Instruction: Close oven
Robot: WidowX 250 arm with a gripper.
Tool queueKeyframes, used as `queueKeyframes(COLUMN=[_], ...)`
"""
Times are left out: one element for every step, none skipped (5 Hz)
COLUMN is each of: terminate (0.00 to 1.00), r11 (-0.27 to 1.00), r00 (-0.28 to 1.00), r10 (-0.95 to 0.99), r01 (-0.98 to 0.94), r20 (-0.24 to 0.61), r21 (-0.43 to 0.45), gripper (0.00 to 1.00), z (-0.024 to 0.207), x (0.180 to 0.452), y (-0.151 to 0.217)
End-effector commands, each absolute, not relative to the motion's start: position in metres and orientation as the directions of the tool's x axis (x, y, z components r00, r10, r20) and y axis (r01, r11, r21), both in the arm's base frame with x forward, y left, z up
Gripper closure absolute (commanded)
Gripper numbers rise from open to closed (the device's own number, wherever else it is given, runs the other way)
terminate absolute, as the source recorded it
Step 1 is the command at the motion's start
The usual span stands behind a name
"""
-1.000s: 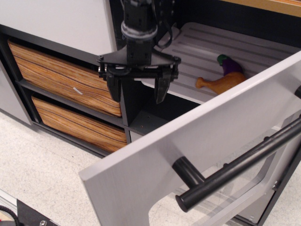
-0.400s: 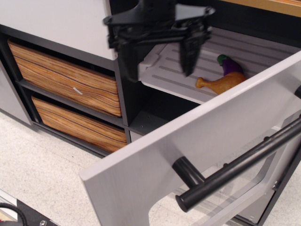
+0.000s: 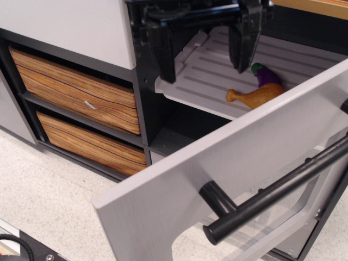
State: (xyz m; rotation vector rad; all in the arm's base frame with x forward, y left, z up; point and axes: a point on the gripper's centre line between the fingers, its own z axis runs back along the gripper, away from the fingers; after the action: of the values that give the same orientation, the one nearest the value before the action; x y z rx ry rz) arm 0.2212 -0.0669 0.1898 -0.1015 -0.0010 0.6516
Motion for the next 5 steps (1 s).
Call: queueKeyframes(terminate=[0.00,0.00,0.00,0.00,0.00], r11=[0.756,0.728,0.697,0.676,0.685], r00=[0.769,0.740,0.714,0.689,0.693], r10=[0.639,0.671,0.690,0.710,0.711], r01=[-0.631,-0.669,-0.700,-0.725,-0.721], r20=[-0.011,-0.049,-0.120,-0.145,-0.121], r21=[-0.174,-0.151,-0.157,-0.133,-0.104], gripper=[0.00,0.00,0.00,0.00,0.00], z=[0.224,0.222,0.223,0.209,0.182], x=[0.212,0.204,0.198,0.195,0.190], y=[-0.100,-0.118,-0.137,-0.148,-0.151])
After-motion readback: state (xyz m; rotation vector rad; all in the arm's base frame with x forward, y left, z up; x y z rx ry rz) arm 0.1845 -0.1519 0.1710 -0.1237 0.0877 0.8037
